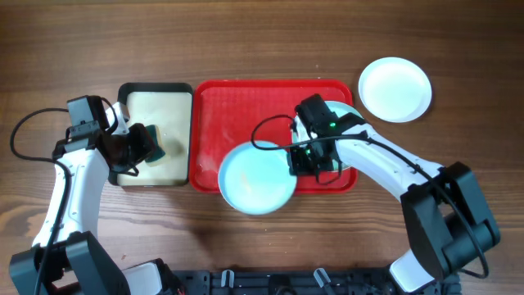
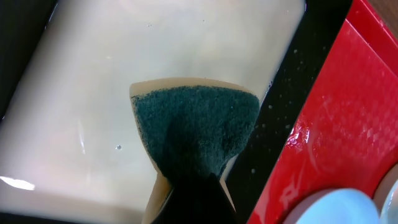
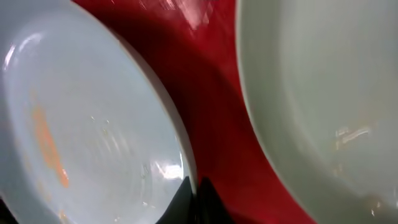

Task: Clean dirty plates on tray and stack at the side
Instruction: 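Move the right gripper to the rim of the lower light-blue plate, then pinch the light-blue plate rim with the right gripper and tilt it up, then carry the sponge with the left gripper over the tilted light-blue plate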

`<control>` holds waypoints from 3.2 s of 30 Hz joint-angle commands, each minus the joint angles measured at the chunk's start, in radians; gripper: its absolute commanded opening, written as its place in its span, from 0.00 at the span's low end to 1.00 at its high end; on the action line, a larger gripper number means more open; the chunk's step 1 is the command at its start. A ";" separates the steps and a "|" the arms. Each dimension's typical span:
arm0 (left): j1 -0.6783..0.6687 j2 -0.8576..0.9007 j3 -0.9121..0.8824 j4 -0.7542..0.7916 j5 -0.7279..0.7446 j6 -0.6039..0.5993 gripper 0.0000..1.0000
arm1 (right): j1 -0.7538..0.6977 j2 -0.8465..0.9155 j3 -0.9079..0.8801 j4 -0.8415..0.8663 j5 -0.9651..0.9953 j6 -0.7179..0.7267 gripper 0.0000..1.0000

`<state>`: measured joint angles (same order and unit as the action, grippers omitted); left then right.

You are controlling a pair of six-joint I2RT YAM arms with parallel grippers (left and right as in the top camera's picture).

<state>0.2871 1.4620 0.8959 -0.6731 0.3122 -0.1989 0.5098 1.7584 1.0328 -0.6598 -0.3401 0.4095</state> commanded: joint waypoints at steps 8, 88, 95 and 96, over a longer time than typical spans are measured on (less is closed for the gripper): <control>-0.005 -0.009 -0.002 0.003 0.005 0.013 0.04 | 0.004 0.000 0.042 0.386 0.295 0.095 0.04; -0.030 -0.009 -0.001 0.095 -0.079 0.039 0.04 | -0.075 0.363 0.433 0.056 0.171 -0.328 0.16; -0.030 -0.009 -0.001 0.135 -0.079 0.039 0.04 | -0.076 0.363 0.433 0.055 0.119 -0.297 0.09; -0.030 -0.009 -0.001 0.135 -0.079 0.039 0.04 | -0.076 0.363 0.433 0.054 0.119 -0.297 0.08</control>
<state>0.2615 1.4620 0.8955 -0.5453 0.2436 -0.1829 0.4355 2.0968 1.4765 -0.6056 -0.1913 0.0887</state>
